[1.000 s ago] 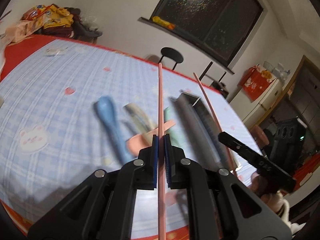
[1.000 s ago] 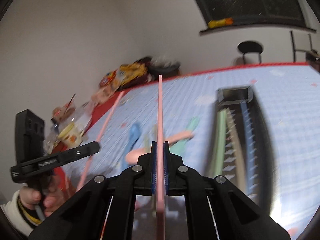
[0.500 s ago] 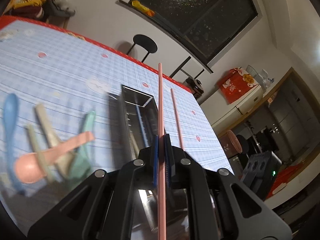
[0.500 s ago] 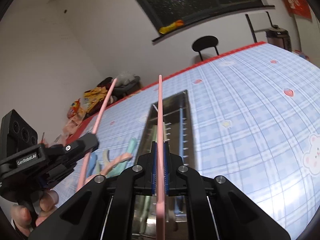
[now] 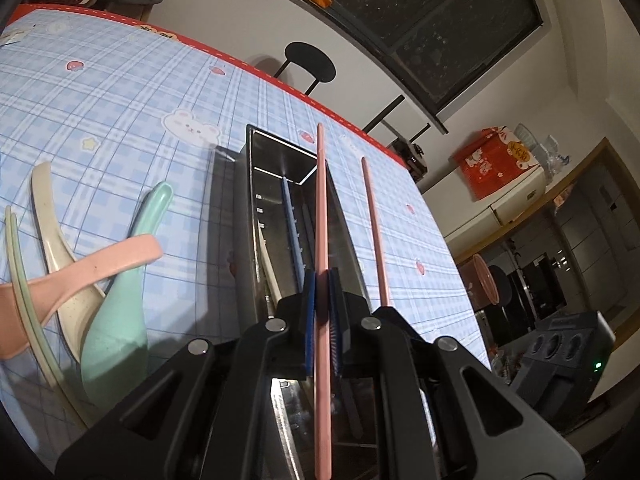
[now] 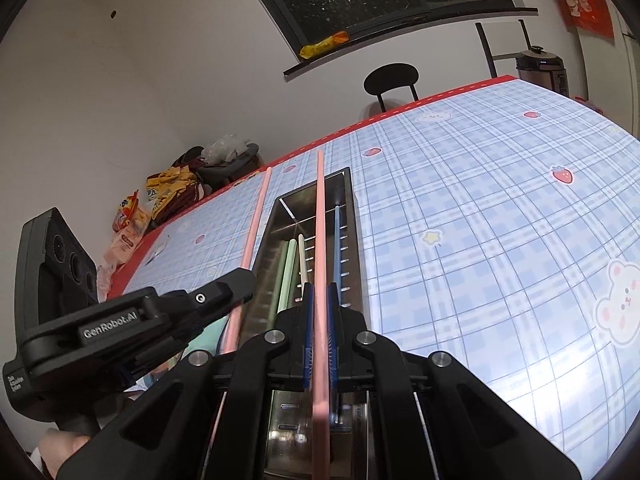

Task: Organize utensils
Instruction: 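Lift both pink chopsticks and lower them into the steel caddy, then open both tools to drop the pink chopsticks into the caddy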

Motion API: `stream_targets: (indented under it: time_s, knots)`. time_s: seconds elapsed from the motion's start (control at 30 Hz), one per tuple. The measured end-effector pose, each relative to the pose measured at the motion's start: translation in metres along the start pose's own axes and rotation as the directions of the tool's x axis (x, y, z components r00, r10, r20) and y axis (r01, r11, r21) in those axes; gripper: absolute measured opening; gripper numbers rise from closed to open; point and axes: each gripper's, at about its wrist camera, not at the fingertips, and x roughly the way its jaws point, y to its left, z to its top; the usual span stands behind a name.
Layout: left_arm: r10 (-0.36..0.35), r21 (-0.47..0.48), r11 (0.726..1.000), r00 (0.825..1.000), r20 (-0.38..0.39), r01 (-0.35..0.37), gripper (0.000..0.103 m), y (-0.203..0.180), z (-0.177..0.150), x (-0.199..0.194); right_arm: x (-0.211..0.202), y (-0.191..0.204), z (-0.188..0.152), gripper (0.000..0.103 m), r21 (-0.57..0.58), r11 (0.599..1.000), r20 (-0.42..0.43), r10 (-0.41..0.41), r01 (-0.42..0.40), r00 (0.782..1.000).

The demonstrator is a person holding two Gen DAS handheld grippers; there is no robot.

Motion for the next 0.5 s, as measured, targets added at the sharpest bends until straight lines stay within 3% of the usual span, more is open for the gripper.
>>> stream_targets:
  time_s: [0.17,0.37,0.4,0.5]
  knots:
    - [0.011,0.005,1.000,1.000,-0.018,-0.011,0.010,0.001,-0.001,0.007,0.001,0.000,0.000,0.007,-0.002,1.000,-0.005,-0.004,0.004,1.000]
    - [0.039,0.034,0.999,0.999,0.005,-0.039,0.028,-0.001,0.002,0.000,0.000,0.000,0.000,0.009,-0.001,1.000,0.009,-0.002,0.002,1.000]
    - [0.042,0.042,0.998,0.999,0.017,-0.043,0.034,-0.001,0.003,-0.004,-0.002,0.001,0.001,0.017,-0.005,1.000,0.016,-0.003,0.003,1.000]
    - [0.059,0.076,0.995,0.997,0.057,-0.063,0.052,-0.004,0.007,-0.020,-0.007,0.005,0.002,0.052,-0.025,1.000,0.051,-0.012,0.013,0.999]
